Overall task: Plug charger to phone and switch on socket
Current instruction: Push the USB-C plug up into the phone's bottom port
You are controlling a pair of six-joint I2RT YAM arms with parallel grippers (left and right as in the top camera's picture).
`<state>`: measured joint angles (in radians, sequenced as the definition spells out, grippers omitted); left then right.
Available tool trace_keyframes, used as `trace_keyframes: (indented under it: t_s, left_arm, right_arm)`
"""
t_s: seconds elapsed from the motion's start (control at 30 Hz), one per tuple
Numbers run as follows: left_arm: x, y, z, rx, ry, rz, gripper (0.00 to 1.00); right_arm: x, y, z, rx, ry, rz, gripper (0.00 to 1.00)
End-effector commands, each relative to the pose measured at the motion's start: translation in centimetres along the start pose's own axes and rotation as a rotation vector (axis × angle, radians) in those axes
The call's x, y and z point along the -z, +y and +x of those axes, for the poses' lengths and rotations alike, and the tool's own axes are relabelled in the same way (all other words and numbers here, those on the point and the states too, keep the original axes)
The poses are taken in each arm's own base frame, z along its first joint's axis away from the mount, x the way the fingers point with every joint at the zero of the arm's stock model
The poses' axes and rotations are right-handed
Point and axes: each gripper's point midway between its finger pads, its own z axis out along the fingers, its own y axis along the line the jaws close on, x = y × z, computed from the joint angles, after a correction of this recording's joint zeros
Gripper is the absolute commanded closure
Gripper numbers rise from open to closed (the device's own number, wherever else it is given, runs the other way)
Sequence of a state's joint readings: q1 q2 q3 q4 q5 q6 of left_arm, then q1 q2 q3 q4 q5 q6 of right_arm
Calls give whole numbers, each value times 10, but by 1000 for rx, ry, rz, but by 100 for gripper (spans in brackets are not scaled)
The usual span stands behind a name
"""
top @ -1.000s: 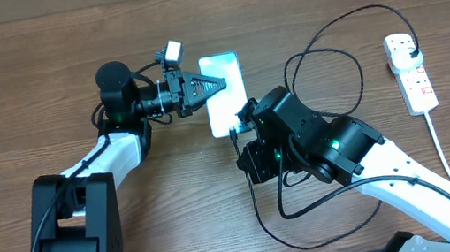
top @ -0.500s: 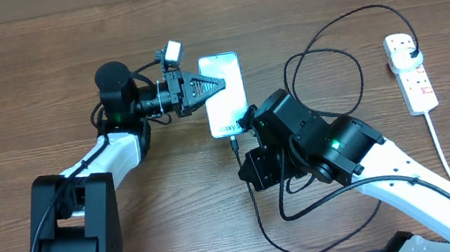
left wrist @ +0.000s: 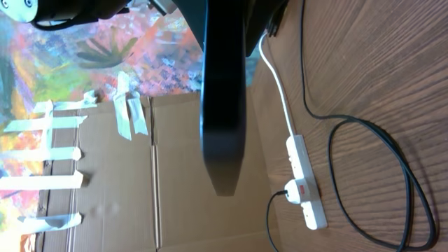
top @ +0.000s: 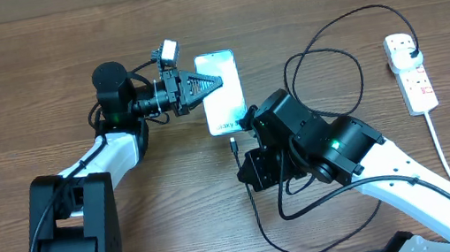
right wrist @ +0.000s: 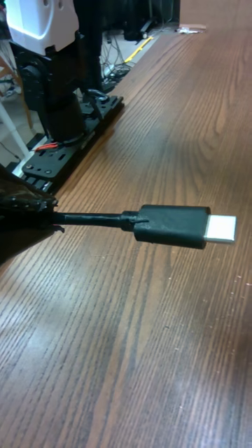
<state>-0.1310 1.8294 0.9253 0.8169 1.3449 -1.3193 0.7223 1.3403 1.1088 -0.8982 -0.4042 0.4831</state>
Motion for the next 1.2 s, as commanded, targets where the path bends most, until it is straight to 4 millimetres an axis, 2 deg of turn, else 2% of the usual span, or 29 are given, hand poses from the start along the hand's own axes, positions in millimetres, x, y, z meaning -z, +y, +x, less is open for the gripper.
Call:
trace_keyframes:
  t_s: [0.0,1.17]
  left_arm:
    - [0,-9,1,-79,36,17,96]
    - [-8,-8,0,-40,16,9,96]
  right_arm:
    - [1,-1,-5,-3,-27,13,96]
    - [1,-2,-9,-3,-44,23,96]
